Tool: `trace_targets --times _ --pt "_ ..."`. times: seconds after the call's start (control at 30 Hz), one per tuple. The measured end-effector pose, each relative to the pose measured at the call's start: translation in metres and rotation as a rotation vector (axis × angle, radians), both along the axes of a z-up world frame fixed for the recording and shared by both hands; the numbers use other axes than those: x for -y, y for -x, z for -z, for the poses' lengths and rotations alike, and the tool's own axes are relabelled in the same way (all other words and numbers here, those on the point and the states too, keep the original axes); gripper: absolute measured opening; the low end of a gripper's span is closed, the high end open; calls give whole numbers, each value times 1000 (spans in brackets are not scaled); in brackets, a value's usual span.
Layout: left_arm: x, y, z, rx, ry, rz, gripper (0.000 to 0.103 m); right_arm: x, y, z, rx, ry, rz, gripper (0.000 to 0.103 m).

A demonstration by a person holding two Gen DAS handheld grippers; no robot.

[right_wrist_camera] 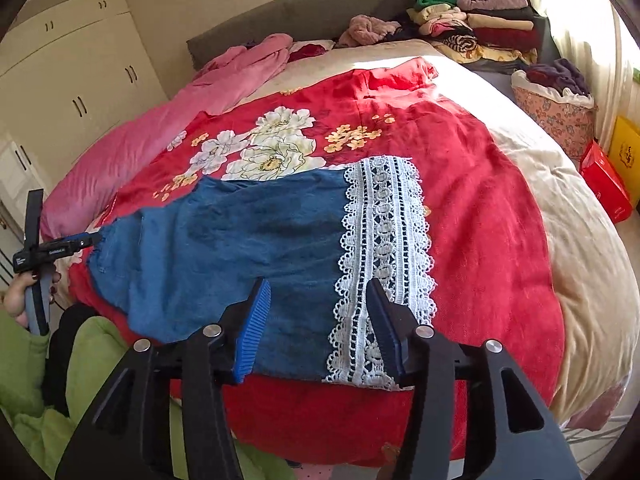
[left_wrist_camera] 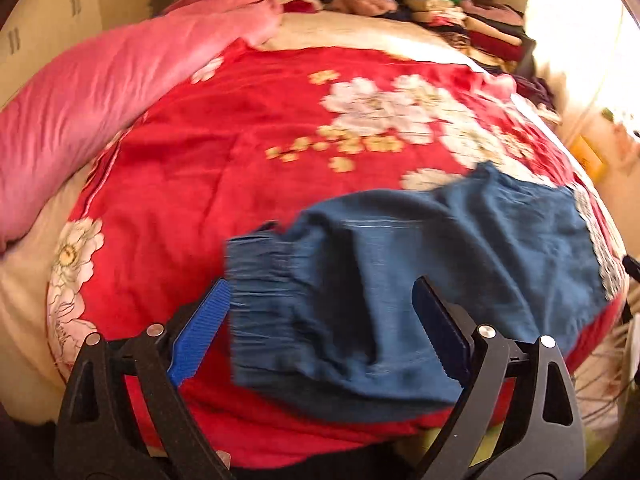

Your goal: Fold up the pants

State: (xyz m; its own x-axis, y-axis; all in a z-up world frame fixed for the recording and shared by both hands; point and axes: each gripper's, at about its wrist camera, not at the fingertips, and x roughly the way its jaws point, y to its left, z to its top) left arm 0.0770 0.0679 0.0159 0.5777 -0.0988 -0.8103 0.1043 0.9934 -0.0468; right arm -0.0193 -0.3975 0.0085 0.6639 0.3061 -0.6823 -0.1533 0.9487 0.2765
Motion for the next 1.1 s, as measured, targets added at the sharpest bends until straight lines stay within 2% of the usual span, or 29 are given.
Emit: trace_targets --times 0.07,0.13,0.2,0.23,0.33,0.43,0.5,0.57,0.73,0.87,0.93,1.0,1.1 --pt "-11 -9 7 -28 15 -39 88 -3 -4 5 -17 11 -8 50" --pt "-11 -19 19 -66 30 -30 88 -5 -9 11 -37 17 -13 50" --pt "-6 -22 29 -87 31 -8 44 -6 -12 16 -50 20 -8 50" --pt "0 -24 31 -83 -3 -3 30 -7 -14 19 -59 19 -8 50" --pt "7 -23 25 -52 -39 21 30 -4 -15 30 -103 22 20 50" --pt "-4 -20 14 -11 -75 -2 30 0 -11 36 -121 22 35 50" --pt "-13 -24 19 -18 -65 -20 30 0 -9 43 -134 28 35 50" --pt "-16 -32 32 -65 -57 -29 31 -1 -9 46 -142 30 36 50" --pt "-20 -27 11 -32 -16 -37 33 2 -8 43 -140 13 41 50" --pt "-10 -9 -16 31 -76 -22 37 0 1 21 -62 4 22 50" --pt "-5 -7 -26 66 -109 -35 43 -1 2 12 -22 10 22 60" --pt "2 -5 -37 102 -141 -34 46 -2 -1 8 -11 5 16 61" --pt "15 -3 -54 160 -145 -12 49 -3 -6 6 -4 11 12 61"
